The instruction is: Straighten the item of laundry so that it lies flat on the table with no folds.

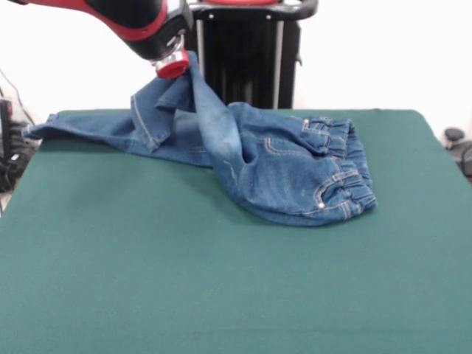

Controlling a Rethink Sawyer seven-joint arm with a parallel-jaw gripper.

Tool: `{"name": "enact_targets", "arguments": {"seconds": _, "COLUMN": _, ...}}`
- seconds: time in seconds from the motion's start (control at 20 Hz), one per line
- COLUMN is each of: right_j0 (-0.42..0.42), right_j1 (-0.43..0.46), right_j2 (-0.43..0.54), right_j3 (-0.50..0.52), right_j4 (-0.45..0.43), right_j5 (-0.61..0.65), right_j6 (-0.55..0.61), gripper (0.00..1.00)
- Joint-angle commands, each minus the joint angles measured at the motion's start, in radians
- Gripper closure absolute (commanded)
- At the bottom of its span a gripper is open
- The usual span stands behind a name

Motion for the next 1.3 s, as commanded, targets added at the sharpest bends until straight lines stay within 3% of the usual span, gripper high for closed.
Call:
{"name": "enact_targets", "arguments": {"seconds": 0.05, "right_j0": 0.015, "right_j1": -0.020, "right_j2": 0.056, "right_j3": -0.056, "right_j4": 0.012, "right_j5": 0.158, "right_j6": -0.120, "gripper": 1.00}}
{"name": "enact_targets", "arguments": {"seconds": 0.6, "right_j0": -0.018, "right_j1": 0.046, "right_j2": 0.082, "right_j3": -0.246, "right_j4": -0.092, "right_j5": 0.340, "right_j6": -0.246, "gripper": 1.00}}
{"name": "enact_targets", "arguments": {"seconds": 0.75, "right_j0": -0.036, "right_j1": 0.102, "right_j2": 0.121, "right_j3": -0.337, "right_j4": -0.134, "right_j5": 0.407, "right_j6": -0.340, "gripper": 1.00}}
{"name": "enact_targets", "arguments": {"seconds": 0.95, "right_j0": -0.076, "right_j1": 0.208, "right_j2": 0.205, "right_j3": -0.473, "right_j4": -0.171, "right_j5": 0.585, "right_j6": -0.500, "gripper": 1.00}}
{"name": "enact_targets", "arguments": {"seconds": 1.3, "right_j0": -0.085, "right_j1": 0.297, "right_j2": 0.299, "right_j3": -0.629, "right_j4": -0.196, "right_j5": 0.754, "right_j6": -0.583, "gripper": 1.00}}
